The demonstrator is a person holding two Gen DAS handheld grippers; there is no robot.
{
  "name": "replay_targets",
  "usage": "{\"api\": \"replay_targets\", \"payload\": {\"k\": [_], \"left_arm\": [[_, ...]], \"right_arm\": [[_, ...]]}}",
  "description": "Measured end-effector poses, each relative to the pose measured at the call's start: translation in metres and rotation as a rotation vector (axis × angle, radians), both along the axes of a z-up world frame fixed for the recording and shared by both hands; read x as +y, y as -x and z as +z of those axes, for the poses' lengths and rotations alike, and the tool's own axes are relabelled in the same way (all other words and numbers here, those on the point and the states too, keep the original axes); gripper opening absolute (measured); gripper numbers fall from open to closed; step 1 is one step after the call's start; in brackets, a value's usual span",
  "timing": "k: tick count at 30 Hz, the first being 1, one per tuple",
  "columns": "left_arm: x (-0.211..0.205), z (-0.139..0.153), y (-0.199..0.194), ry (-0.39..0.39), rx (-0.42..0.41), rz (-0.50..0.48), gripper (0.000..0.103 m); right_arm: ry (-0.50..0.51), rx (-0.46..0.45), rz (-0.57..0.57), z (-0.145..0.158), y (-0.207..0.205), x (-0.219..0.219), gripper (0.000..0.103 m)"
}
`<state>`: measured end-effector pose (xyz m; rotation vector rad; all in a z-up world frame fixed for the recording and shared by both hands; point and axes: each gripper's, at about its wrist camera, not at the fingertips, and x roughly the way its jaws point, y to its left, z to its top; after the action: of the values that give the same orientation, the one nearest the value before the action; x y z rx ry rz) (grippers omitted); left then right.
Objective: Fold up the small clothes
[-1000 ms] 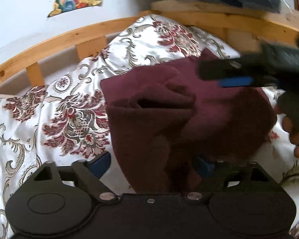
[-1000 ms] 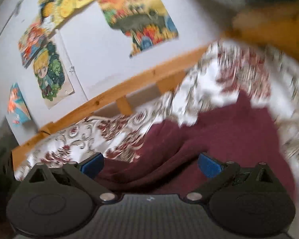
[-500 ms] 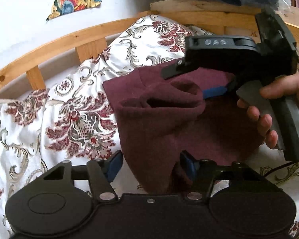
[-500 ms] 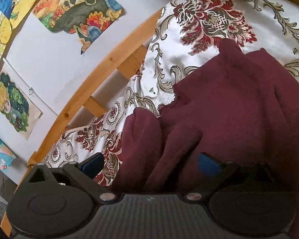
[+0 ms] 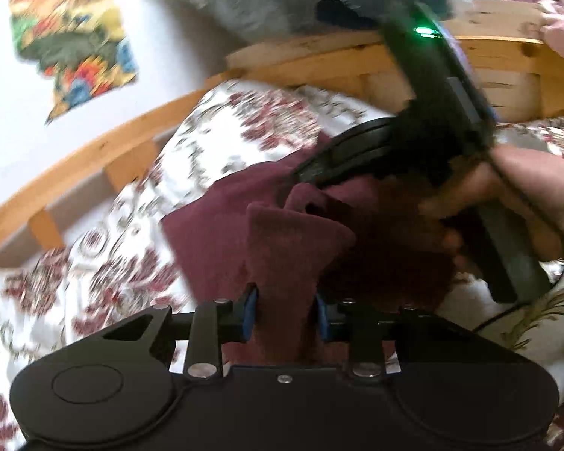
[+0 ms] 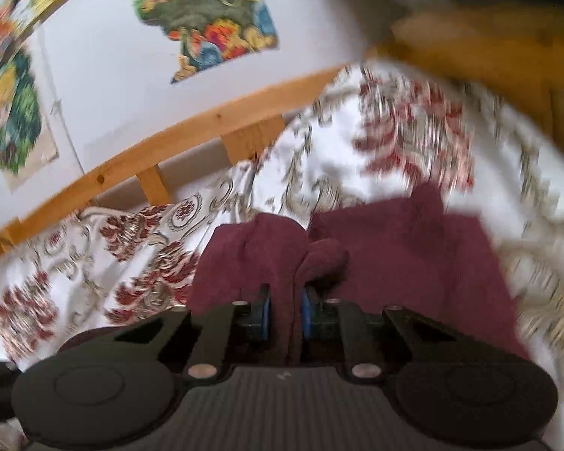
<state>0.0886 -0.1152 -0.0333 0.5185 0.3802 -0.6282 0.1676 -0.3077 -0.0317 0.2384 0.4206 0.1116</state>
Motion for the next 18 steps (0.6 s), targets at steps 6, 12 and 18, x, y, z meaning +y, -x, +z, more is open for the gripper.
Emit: {"api": "replay_targets", "payload": {"k": [6, 12, 18], "left_arm": [[-0.03, -0.007, 0.007, -0.01, -0.006, -0.079, 0.033], [-0.048, -0.011, 0.008, 0.0, 0.001, -0.109, 0.033], [-0.059, -0.013, 0.011, 0.013, 0.015, -0.134, 0.033]], "right_arm": [[0.207, -0.051, -0.026, 0.013, 0.016, -0.001, 0.017], [0.243, -0.057, -0.056, 0.018, 0.025, -0.012, 0.017], [0.294, -0.061, -0.08, 0.02, 0.031, -0.021, 0.017]]}}
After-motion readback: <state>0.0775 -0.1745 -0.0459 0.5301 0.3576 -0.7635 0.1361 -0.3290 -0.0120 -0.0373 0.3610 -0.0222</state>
